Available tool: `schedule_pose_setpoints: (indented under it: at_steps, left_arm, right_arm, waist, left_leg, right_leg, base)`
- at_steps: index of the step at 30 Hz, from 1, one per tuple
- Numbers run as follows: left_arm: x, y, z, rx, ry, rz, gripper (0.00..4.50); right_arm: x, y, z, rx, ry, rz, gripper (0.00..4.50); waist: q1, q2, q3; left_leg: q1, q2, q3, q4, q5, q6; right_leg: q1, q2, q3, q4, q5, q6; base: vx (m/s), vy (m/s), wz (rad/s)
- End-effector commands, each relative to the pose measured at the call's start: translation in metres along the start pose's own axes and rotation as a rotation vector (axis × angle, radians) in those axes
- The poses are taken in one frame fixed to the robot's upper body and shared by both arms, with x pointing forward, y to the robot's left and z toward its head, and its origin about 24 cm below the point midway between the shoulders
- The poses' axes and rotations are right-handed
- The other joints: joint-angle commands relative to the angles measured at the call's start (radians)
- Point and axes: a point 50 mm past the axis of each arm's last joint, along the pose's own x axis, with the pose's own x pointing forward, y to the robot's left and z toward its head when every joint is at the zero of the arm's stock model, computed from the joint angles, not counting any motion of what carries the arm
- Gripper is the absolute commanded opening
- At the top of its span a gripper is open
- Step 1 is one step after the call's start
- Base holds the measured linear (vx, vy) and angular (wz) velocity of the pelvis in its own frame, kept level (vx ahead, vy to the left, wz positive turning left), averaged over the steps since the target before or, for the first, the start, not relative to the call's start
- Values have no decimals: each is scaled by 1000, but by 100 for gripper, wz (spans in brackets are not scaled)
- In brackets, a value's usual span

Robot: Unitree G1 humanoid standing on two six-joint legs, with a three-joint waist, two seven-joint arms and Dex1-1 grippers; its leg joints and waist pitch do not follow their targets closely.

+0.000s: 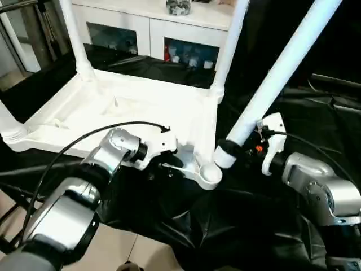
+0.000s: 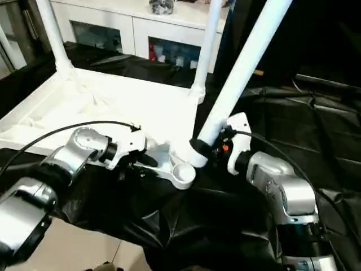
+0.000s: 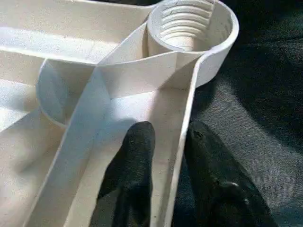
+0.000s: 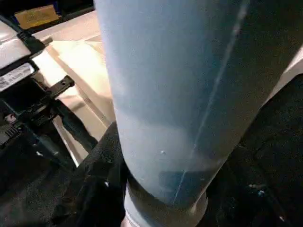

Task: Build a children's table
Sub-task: Insert table leg to table base

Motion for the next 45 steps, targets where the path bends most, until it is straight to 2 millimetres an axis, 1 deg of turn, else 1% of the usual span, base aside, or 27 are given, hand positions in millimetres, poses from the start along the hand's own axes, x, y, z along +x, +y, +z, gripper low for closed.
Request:
schedule_pose_setpoints:
  at_steps: [1,2,4,5,6,7,8,9,10,12,14,16,19,20,22,23,25,26,27,28,30,31,33,36,38,41,45]
  left_arm:
    - [0,3,-3,-46,42,23,103]
    - [0,3,-5,-67,51,25,84]
    - [-1,4,-6,-118,54,37,78]
    - [-1,5,-8,-151,61,50,74]
    - [-2,5,-9,-164,66,57,60]
    - [-2,6,-10,-177,71,67,50]
    - [-1,6,-13,-210,76,89,45]
    - [0,5,-15,-240,73,104,45]
    - [0,5,-15,-240,73,105,43]
    - [5,5,-17,-325,46,143,31]
    - [9,3,-17,-374,28,158,21]
    - [12,2,-16,-387,17,159,17]
    - [23,-8,-8,-334,-55,100,9]
    - [25,-10,-7,-329,-67,86,6]
    - [31,-18,-4,-308,-96,55,1]
    - [33,-22,-2,-311,-107,45,1]
    - [36,-26,-1,-300,-120,36,0]
    - [36,-27,0,-298,-120,36,0]
    - [38,-30,-1,-285,-115,41,0]
    - [38,-32,-2,-262,-104,39,0]
    - [38,-35,-4,-238,-78,37,0]
    - [38,-36,-6,-233,-65,39,0]
    - [37,-35,-9,-221,-38,60,0]
    - [34,-34,-10,-200,-18,79,0]
    - [32,-33,-9,-192,-17,81,0]
    - [29,-33,-10,-175,-7,88,0]
    - [26,-30,-6,-145,-49,95,0]
  right_arm:
    - [-2,3,7,-25,-10,19,188]
    - [-2,3,7,-26,-9,21,188]
    - [-1,3,7,-27,-8,22,188]
    - [0,3,7,-30,-6,24,188]
    - [1,4,7,-30,-6,24,188]
    - [1,4,7,-30,-6,24,188]
    - [2,4,7,-30,-7,24,188]
    - [4,4,8,-29,-9,22,188]
    - [4,4,8,-29,-9,22,188]
    - [6,4,8,-31,-9,22,188]
    - [7,3,7,-37,0,22,188]
    - [7,2,6,-47,9,19,188]
    - [11,-1,4,-68,28,-3,188]
    - [12,-2,3,-64,29,-9,188]
    - [17,-4,3,-59,35,-22,188]
    - [18,-4,3,-58,39,-26,188]
    - [21,-5,3,-60,44,-26,188]
    - [21,-5,3,-60,45,-26,188]
    - [25,-5,2,-56,55,-17,188]
    - [27,-6,2,-62,63,-11,188]
    - [30,-4,1,-69,79,7,188]
    - [31,-4,1,-70,87,17,188]
    - [32,-2,-1,-67,125,38,188]
    - [31,-2,-4,-65,181,50,188]
    - [30,-3,-5,-63,194,52,188]
    - [27,-6,-7,-63,228,53,188]
    - [21,-9,-3,-64,231,53,188]
  waist:
    - [-1,7,-68]
    - [-2,7,-66]
    - [-1,3,-65]
    - [-1,-1,-64]
    - [-1,2,-64]
    - [-2,2,-64]
    - [-5,-2,-65]
    - [-7,-1,-65]
    - [-10,-3,-65]
    - [-19,-7,-65]
    - [-24,-10,-65]
    - [-26,-10,-66]
    - [-27,-11,-67]
    - [-26,-8,-69]
    - [-25,-11,-71]
    - [-29,-10,-69]
    - [-27,-6,-68]
    - [-25,-5,-68]
    - [-25,-7,-69]
    - [-25,-6,-67]
    - [-26,-12,-65]
    - [-26,-9,-64]
    - [-27,-15,-63]
    - [-27,-12,-62]
    - [-28,-18,-62]
    - [-28,-17,-64]
    - [-27,-22,-64]
  left_leg:
    - [20,2,2,-74,-313,-28]
    - [22,2,2,-75,-327,-28]
    - [23,0,2,-74,-332,-26]
    - [22,0,0,-74,-333,-24]
    - [21,0,-1,-76,-332,-24]
    - [20,0,-1,-76,-331,-24]
    - [12,-2,-3,-78,-320,-23]
    - [13,-2,-4,-77,-319,-22]
    - [11,-3,-4,-77,-316,-20]
    - [11,-4,-3,-74,-314,-14]
    - [9,-6,-2,-73,-305,-5]
    - [8,-6,0,-71,-289,1]
    - [7,-3,2,-71,-261,11]
    - [10,-3,4,-71,-256,13]
    - [11,3,4,-72,-250,12]
    - [4,1,2,-74,-245,12]
    - [14,2,8,-73,-251,15]
    - [14,2,8,-74,-256,13]
    - [13,3,7,-74,-258,11]
    - [14,2,7,-76,-266,10]
    - [13,1,6,-77,-284,6]
    - [15,1,4,-77,-297,3]
    - [15,-1,5,-78,-300,3]
    - [17,0,2,-80,-314,-1]
    - [16,0,1,-81,-321,-4]
    - [18,1,-1,-83,-332,-7]
    - [15,-1,1,-81,-327,-2]
  right_leg:
    - [46,-55,36,-90,-363,-164]
    - [44,-55,35,-93,-392,-157]
    - [43,-57,34,-97,-425,-149]
    - [43,-58,33,-100,-449,-140]
    - [43,-58,32,-99,-456,-137]
    - [44,-58,32,-99,-458,-135]
    - [49,-58,28,-99,-468,-120]
    - [48,-58,28,-100,-469,-118]
    - [48,-58,28,-100,-468,-118]
    - [46,-56,27,-99,-461,-125]
    - [47,-55,26,-102,-473,-123]
    - [47,-55,27,-102,-467,-124]
    - [47,-56,29,-99,-424,-146]
    - [44,-54,30,-98,-403,-154]
    - [47,-56,32,-90,-365,-170]
    - [49,-55,31,-87,-361,-171]
    - [42,-53,35,-92,-359,-175]
    - [43,-53,35,-91,-358,-175]
    - [44,-53,35,-89,-356,-174]
    - [43,-52,34,-90,-366,-172]
    - [41,-54,33,-97,-417,-148]
    - [40,-54,32,-98,-445,-134]
    - [38,-52,31,-102,-473,-115]
    - [34,-53,32,-108,-513,-89]
    - [34,-53,30,-109,-520,-83]
    - [32,-54,30,-109,-517,-83]
    - [33,-53,30,-110,-509,-83]
  base:
    - [0,0,0]
    - [0,0,0]
    - [0,0,0]
    - [0,0,0]
    - [0,0,0]
    - [0,0,0]
    - [0,0,0]
    - [0,0,0]
    - [0,0,0]
    - [0,0,0]
    - [0,0,0]
    - [0,0,0]
    - [0,0,0]
    - [0,0,0]
    - [0,0,0]
    - [0,0,0]
    - [0,0,0]
    - [0,0,0]
    - [0,0,0]
    - [0,0,0]
    - [0,0,0]
    - [0,0,0]
    - [0,0,0]
    - [0,0,0]
    - [0,0,0]
    - [0,0,0]
    - [0,0,0]
